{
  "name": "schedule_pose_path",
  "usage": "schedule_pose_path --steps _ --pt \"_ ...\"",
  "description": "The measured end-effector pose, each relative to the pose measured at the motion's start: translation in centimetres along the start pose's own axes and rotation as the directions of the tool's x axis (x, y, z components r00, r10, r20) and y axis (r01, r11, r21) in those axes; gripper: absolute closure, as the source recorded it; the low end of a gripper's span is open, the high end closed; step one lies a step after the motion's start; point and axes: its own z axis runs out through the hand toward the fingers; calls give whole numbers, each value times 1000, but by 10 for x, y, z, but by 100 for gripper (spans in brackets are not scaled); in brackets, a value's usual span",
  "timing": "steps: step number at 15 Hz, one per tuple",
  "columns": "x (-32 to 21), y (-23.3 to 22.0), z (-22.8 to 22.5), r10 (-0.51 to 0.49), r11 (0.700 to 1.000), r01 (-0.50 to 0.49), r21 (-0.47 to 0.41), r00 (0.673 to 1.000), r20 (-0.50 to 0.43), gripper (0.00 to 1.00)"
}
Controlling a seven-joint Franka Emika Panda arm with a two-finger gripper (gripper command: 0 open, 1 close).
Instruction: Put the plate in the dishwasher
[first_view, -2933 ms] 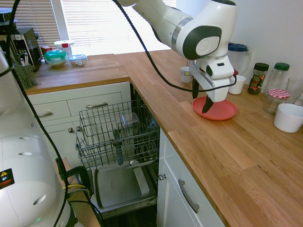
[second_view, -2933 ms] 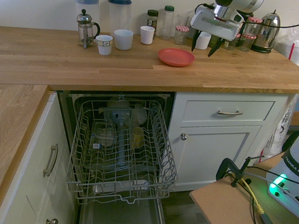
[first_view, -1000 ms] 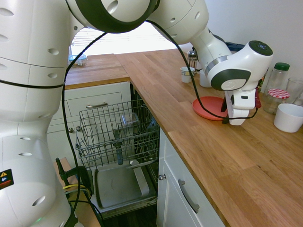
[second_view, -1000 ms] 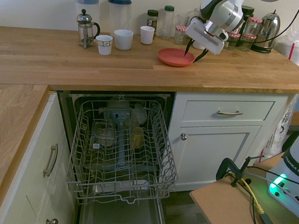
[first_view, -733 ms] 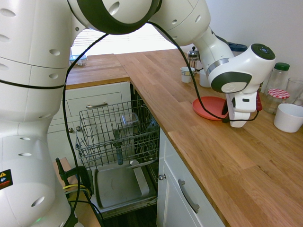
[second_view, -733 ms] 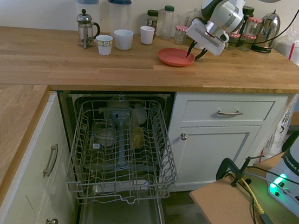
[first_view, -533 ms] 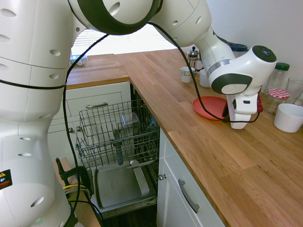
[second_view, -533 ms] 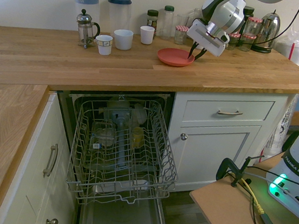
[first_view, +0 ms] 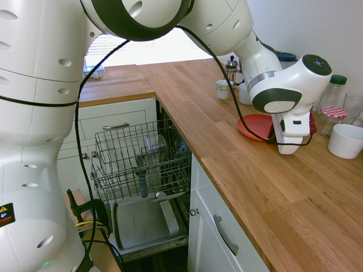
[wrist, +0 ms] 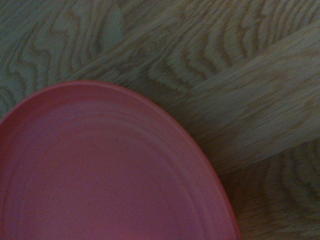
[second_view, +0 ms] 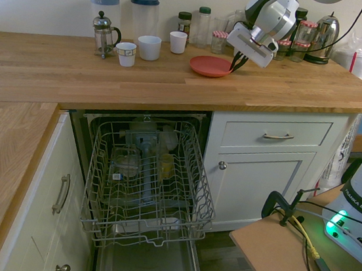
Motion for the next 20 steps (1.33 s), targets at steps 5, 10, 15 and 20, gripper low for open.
schedule_pose_path --steps 5,10,15,20 --pt "-37 -3 -78 -151 988 152 0 981 -125 100" --pt "-164 1 -169 -429 903 408 -133 843 -326 100" --pt "-314 21 -172 -690 722 609 -327 602 -402 100" --pt "-398 46 -134 -869 486 721 -494 340 -358 100"
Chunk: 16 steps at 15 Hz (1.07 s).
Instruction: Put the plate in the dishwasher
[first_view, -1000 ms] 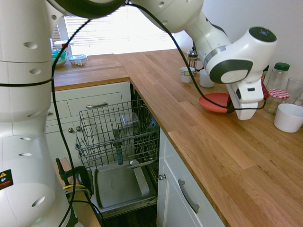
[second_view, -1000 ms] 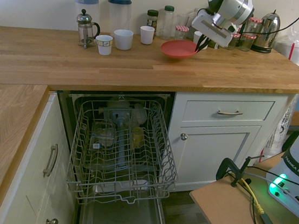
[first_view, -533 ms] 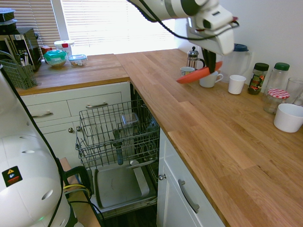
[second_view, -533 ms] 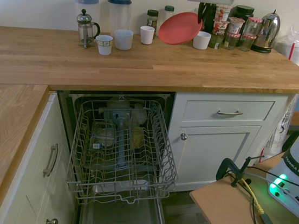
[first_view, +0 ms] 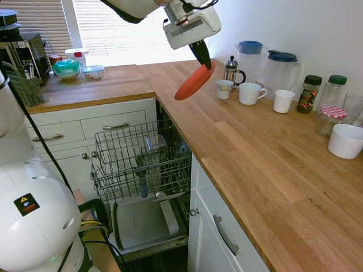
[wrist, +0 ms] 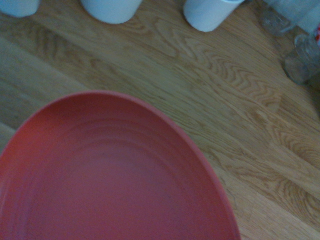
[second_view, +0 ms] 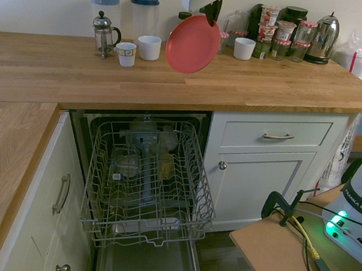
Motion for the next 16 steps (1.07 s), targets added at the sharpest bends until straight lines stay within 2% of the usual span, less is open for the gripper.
schedule_pose_path --steps 3,4,5,9,11,13,16 --pt "-22 -16 -4 -183 983 183 -21 982 -38 100" --pt "-26 -19 -4 -245 969 245 -21 969 -39 100" --pt "-27 -20 -4 -335 942 335 -20 941 -38 100" --pt "-29 -25 -13 -430 903 425 -59 895 -124 100" --pt "-46 -37 -25 -480 877 476 -66 860 -172 100" --pt "-76 -55 -36 -541 838 541 -68 811 -222 100" --pt "-147 -92 -40 -636 760 643 -91 708 -308 100"
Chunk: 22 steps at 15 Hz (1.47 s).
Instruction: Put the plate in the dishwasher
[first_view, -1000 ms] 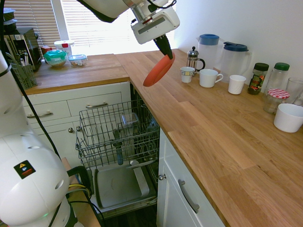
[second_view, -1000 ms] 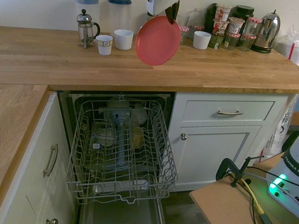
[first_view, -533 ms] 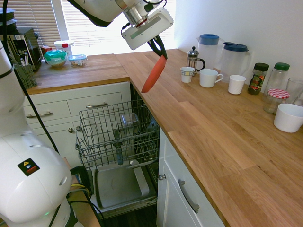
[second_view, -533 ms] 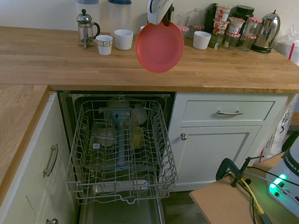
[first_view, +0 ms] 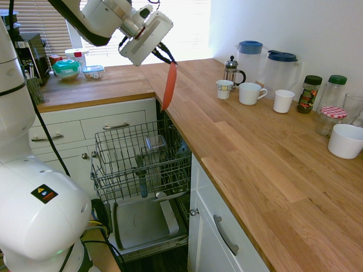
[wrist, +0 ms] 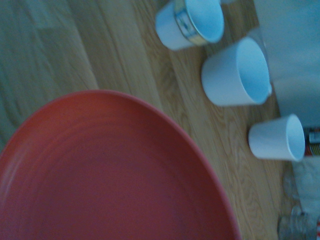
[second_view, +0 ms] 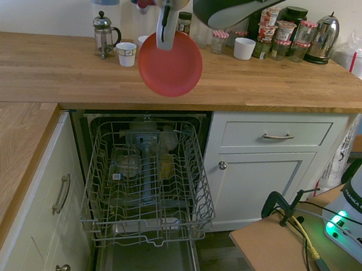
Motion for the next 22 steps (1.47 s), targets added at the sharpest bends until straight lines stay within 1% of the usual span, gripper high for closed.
schedule_pose_path --steps 2,5,8,10,13,17,22 --pt "-21 -47 -2 -83 997 82 -15 995 -53 100" --pt "-39 -112 -7 -182 983 179 -36 978 -97 100" --pt "-58 -175 0 -246 969 245 -21 964 -99 100" --pt "-69 -202 11 -268 963 269 -8 960 -84 100" --pt "-87 -225 18 -295 955 295 -3 953 -69 100" --pt "-104 -238 14 -293 956 293 13 955 -42 100" --pt "-126 -245 42 -299 954 298 13 954 11 100"
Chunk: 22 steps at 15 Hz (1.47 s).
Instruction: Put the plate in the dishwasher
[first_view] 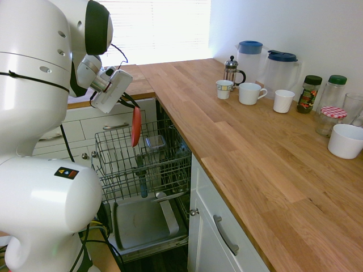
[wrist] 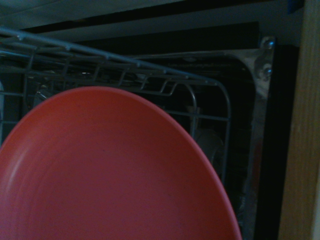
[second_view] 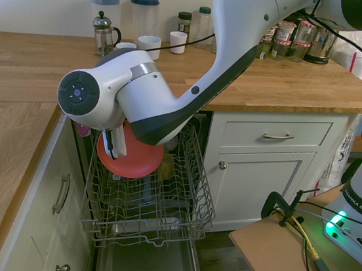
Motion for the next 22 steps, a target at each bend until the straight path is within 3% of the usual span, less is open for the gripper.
schedule_pose_path --steps 6,14,22 --pt "-5 -6 6 8 1000 -8 9 1000 16 100" --pt "-25 -29 -19 24 998 -25 -66 999 -24 100" --pt "-36 -60 3 78 988 -84 -127 996 -53 100"
